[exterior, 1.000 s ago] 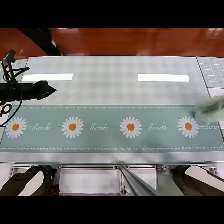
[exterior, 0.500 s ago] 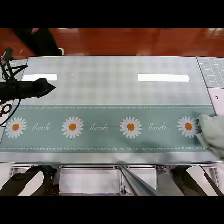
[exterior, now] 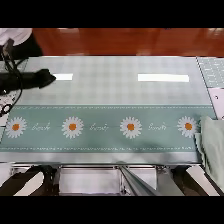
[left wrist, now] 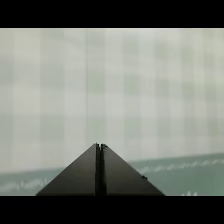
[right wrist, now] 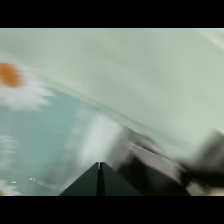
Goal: Fold the shirts.
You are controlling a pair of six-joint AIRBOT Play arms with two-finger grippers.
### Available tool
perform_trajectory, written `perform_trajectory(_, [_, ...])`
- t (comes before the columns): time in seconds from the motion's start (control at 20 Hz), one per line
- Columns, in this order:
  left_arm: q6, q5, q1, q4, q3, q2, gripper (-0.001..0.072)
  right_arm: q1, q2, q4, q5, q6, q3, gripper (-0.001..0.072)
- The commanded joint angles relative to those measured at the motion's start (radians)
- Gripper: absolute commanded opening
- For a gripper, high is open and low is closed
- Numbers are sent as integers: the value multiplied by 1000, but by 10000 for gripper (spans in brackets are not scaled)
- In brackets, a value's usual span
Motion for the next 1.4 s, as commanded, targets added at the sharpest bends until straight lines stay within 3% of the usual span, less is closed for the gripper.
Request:
perform_trajectory(0.0, [6,-5,-13,-8,188,-65,25,226,-59,438,-244,-27,140,19])
perform_trajectory(0.05, [3,-15,-31,-7,263,-90,25,383,-87,475,-353,-39,197,19])
perform_trajectory(0.15, [-25,-78,-91,-5,407,-161,25,737,-167,404,-542,-59,304,19])
perform_trajectory(0.25, [-42,-109,-183,84,491,-249,25,1059,-292,190,-644,-29,381,19])
perform_trajectory(0.35, [-193,-172,-254,316,494,-332,25,1242,-435,-87,-599,72,401,18])
perform_trajectory(0.4, [-251,-228,-270,388,487,-371,26,1277,-499,-174,-531,113,401,18])
perform_trajectory(0.55, [-241,-304,-270,398,453,-433,26,1288,-623,-220,-354,107,401,18])
perform_trajectory(1.35, [-241,-342,-271,398,446,-446,26,1287,-630,-238,-378,119,401,19])
